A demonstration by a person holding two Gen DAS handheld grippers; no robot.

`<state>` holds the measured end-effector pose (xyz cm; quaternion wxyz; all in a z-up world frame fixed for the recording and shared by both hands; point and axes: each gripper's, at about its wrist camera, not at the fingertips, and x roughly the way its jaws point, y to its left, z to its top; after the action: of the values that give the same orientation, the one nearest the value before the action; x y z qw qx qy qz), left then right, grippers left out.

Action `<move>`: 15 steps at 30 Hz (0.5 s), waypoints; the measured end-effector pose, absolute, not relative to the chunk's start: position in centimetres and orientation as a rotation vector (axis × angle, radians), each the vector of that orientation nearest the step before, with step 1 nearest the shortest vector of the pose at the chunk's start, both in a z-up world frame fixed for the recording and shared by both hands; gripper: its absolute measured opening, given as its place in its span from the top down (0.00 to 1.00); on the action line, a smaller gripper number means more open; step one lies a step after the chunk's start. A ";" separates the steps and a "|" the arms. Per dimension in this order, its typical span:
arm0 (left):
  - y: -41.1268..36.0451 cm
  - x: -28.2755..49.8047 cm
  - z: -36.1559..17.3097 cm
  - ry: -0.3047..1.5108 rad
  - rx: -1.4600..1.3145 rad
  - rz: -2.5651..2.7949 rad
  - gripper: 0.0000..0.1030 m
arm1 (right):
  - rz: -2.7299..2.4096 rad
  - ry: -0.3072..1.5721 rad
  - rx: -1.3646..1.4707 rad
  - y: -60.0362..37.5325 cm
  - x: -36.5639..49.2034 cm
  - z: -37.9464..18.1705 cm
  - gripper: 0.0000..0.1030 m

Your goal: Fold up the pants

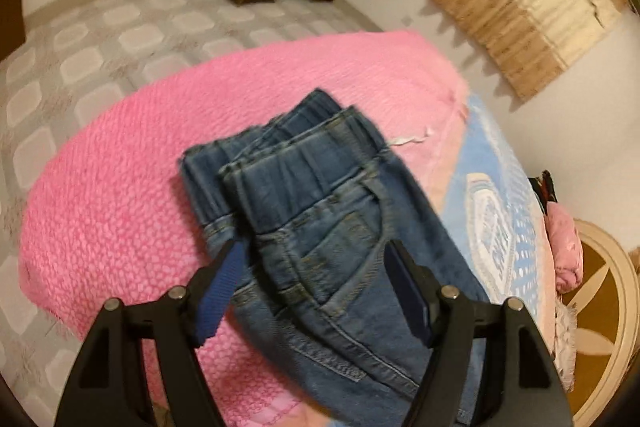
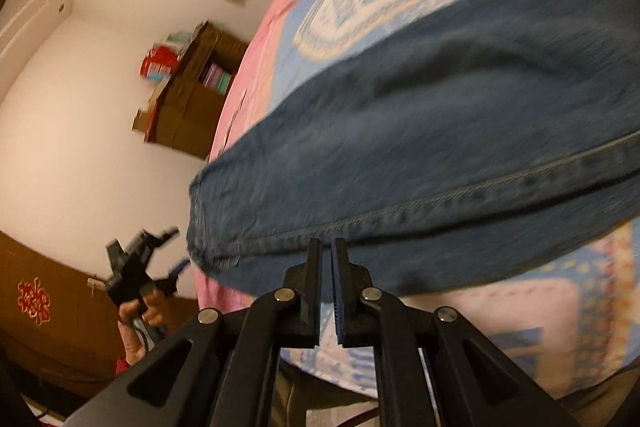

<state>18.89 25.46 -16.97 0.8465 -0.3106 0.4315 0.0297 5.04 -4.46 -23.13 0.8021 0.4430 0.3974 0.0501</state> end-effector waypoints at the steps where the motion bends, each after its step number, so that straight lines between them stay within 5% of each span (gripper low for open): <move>1: 25.6 19.2 -17.4 0.928 -0.673 0.047 0.27 | 0.107 0.860 0.951 -4.1 4.6 -23.5 0.95; 15: 27.9 22.2 -22.3 1.018 -0.863 0.031 0.29 | 0.097 0.894 0.984 -3.5 5.4 -24.6 0.95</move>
<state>22.18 27.86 -22.26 0.7854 -0.4002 0.4720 0.0144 5.38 -3.52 -24.61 0.7861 0.4564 0.4144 0.0451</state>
